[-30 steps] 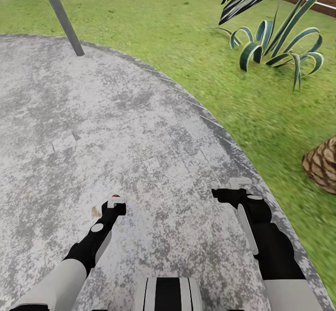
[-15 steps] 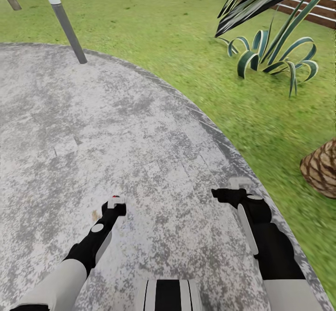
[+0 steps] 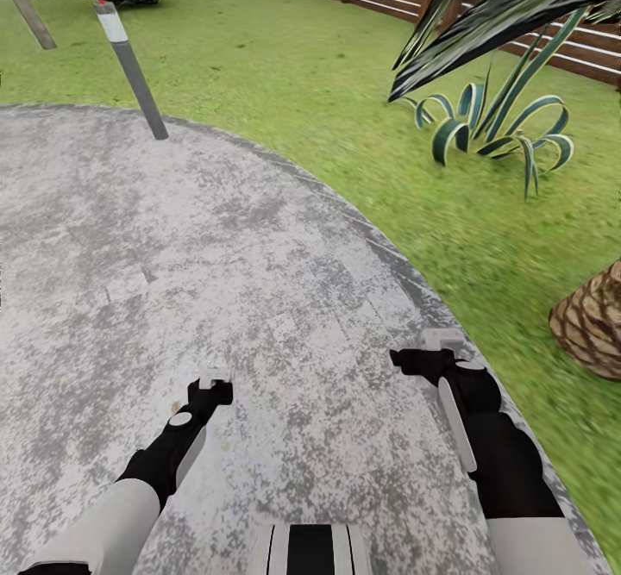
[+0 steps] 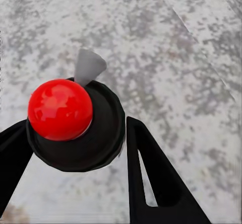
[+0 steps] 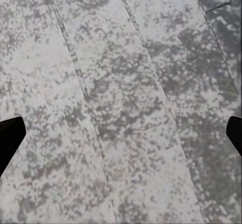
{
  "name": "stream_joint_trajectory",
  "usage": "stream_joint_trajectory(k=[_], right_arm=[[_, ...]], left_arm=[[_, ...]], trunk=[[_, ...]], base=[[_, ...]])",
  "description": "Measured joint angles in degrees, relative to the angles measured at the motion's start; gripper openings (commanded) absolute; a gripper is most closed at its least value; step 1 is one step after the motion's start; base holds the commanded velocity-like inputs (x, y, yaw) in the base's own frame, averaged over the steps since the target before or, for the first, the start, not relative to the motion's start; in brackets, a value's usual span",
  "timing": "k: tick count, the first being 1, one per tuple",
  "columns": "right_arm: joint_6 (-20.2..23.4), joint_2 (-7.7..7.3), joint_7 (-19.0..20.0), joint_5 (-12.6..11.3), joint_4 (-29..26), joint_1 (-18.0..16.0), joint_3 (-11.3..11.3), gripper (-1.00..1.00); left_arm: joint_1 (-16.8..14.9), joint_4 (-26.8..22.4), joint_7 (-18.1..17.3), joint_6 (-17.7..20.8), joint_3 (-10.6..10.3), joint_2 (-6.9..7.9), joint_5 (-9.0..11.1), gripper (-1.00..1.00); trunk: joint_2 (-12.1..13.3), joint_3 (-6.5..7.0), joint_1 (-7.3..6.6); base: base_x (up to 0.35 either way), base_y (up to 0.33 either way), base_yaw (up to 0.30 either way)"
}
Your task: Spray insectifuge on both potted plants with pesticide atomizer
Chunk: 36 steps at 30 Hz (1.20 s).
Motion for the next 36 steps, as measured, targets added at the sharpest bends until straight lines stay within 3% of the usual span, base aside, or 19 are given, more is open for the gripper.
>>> stream_joint_trajectory(k=[17,36], right_arm=[[0.00,0.10,0.15,-0.21,0.39,0.31,0.01,1.00],[0.27,-0.27,0.00,-0.12,0.23,0.31,-0.32,1.00]], left_arm=[[-0.11,0.13,0.07,9.84,-0.11,-0.11,-0.14,-1.00],[-0.11,0.13,0.00,10.16,-0.11,-0.18,0.23,-1.00]], trunk=[[0.23,3.77,-0.44],[0.48,7.98,-0.93]], base=[[0.000,0.000,0.000],[0.000,0.000,0.000]])
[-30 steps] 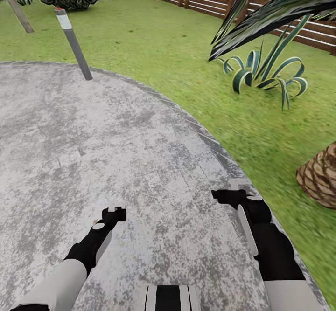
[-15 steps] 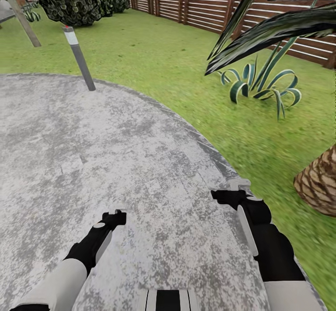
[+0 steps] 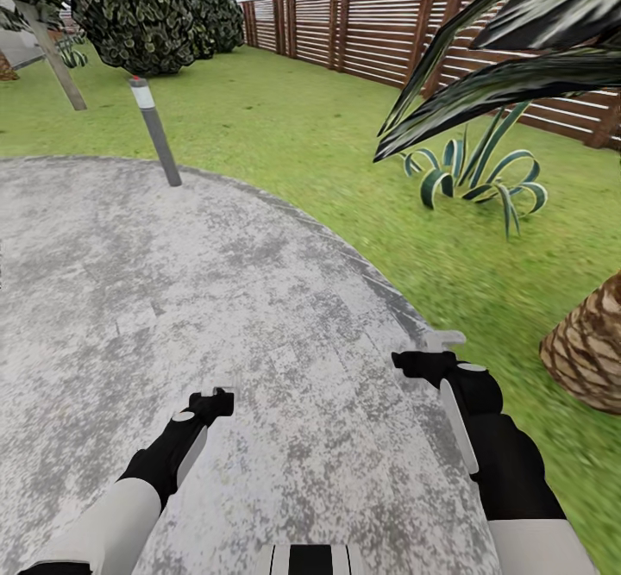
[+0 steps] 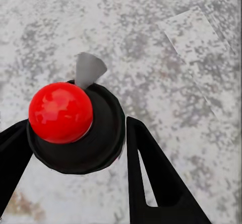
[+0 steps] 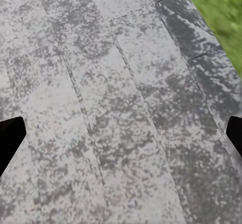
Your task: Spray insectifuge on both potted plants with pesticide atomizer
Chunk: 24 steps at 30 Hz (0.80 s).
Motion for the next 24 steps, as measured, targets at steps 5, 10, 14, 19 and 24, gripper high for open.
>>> stream_joint_trajectory(k=[5,10,14,19,24], right_arm=[[0.01,0.03,0.00,0.04,0.04,0.00,0.06,1.00],[0.00,0.06,0.00,0.14,0.14,0.00,0.07,1.00],[0.00,0.10,0.00,0.15,0.17,0.00,0.08,1.00],[-0.01,0.20,0.00,0.14,0.18,0.00,0.10,1.00],[-0.01,0.30,0.00,0.24,0.18,0.00,0.10,1.00]], left_arm=[[0.00,0.00,0.00,0.00,0.00,-0.02,-0.17,-1.00],[0.00,0.01,0.00,0.00,0.06,0.07,-0.29,-1.00],[0.00,0.00,0.00,0.00,0.08,0.09,-0.28,-1.00],[0.00,0.00,0.00,0.00,0.06,0.09,-0.24,-1.00],[0.01,0.00,0.00,0.00,0.05,0.07,-0.24,-1.00]], trunk=[[0.07,1.11,-0.13],[0.08,1.34,-0.15],[0.09,1.55,-0.18],[0.16,2.66,-0.31],[0.21,3.30,-0.38]], base=[[0.000,0.000,0.000],[0.000,0.000,0.000],[0.000,0.000,0.000],[0.000,0.000,0.000],[0.000,0.000,0.038]])
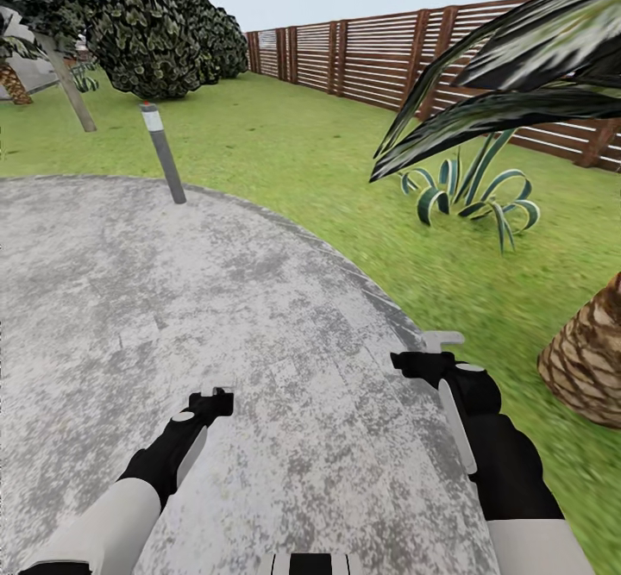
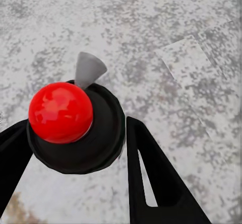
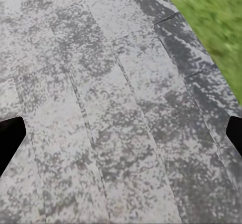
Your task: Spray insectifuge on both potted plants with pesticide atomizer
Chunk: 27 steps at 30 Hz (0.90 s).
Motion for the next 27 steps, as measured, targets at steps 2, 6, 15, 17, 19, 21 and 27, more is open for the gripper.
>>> stream_joint_trajectory(k=[2,6,15,17,19,21,27], right_arm=[[-0.01,0.01,0.00,0.05,0.01,0.00,-0.01,1.00],[-0.07,0.02,0.00,0.14,0.01,-0.01,-0.02,1.00],[-0.06,0.02,0.00,0.16,0.08,-0.01,-0.01,1.00],[-0.06,0.02,0.00,0.16,0.09,-0.01,0.00,1.00],[-0.08,0.02,0.00,0.16,0.10,-0.01,-0.01,1.00],[-0.08,0.02,0.00,0.16,0.10,-0.01,-0.02,1.00],[-0.09,0.00,0.00,0.15,0.11,-0.01,-0.02,1.00]], left_arm=[[0.01,-0.01,0.00,0.00,0.02,0.02,0.01,-1.00],[0.01,-0.01,0.00,0.01,0.03,0.01,0.08,-1.00],[0.01,-0.08,0.00,0.01,-0.04,0.03,0.11,-1.00],[0.01,-0.10,0.00,0.01,-0.05,-0.01,0.06,-1.00],[0.01,-0.10,0.00,0.01,-0.03,0.02,0.04,-1.00],[0.01,-0.10,0.00,0.01,-0.04,0.03,0.02,-1.00],[0.01,-0.11,0.00,0.00,0.01,0.03,0.20,-1.00]], trunk=[[0.00,-0.08,0.00],[0.00,-0.30,0.00],[0.00,-0.85,0.00],[0.00,-0.97,0.00],[0.00,-1.10,0.00],[0.00,-1.22,0.00],[0.00,-1.59,-0.01]], base=[[0.000,0.000,0.150],[0.000,0.000,0.196],[0.000,0.000,0.209],[0.000,0.000,0.211],[0.000,0.000,0.211],[0.000,0.000,0.211],[0.076,0.038,0.211]])
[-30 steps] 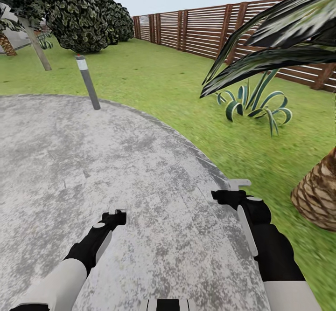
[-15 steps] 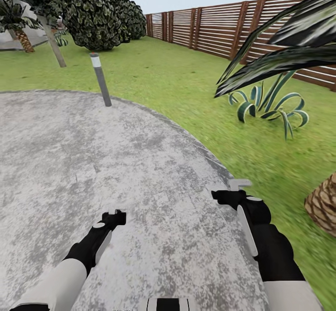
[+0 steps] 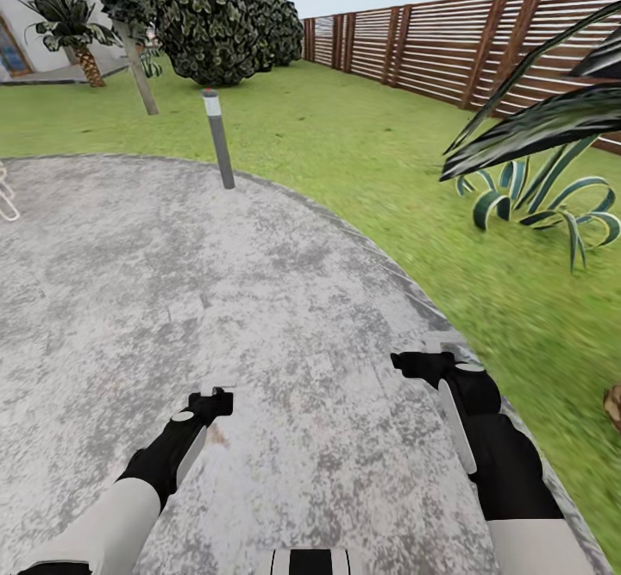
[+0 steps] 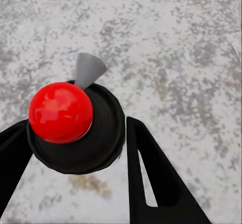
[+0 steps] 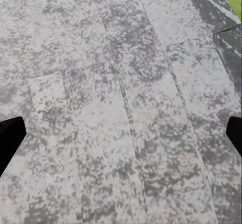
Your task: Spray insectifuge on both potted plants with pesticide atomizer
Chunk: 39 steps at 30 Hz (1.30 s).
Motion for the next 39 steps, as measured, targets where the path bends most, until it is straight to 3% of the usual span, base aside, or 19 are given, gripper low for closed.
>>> stream_joint_trajectory(k=[26,39], right_arm=[[0.00,0.02,-0.16,0.00,0.00,0.00,0.08,1.00],[0.02,0.02,-0.16,0.00,-0.01,0.00,0.08,1.00]], left_arm=[[0.00,0.00,0.00,0.02,0.09,-0.09,0.29,-1.00],[-0.01,0.01,0.00,0.01,0.17,-0.02,0.33,-1.00]], trunk=[[0.00,-1.59,-0.02],[0.00,-1.81,-0.02]], base=[[0.283,0.161,0.214],[0.319,0.018,0.224]])
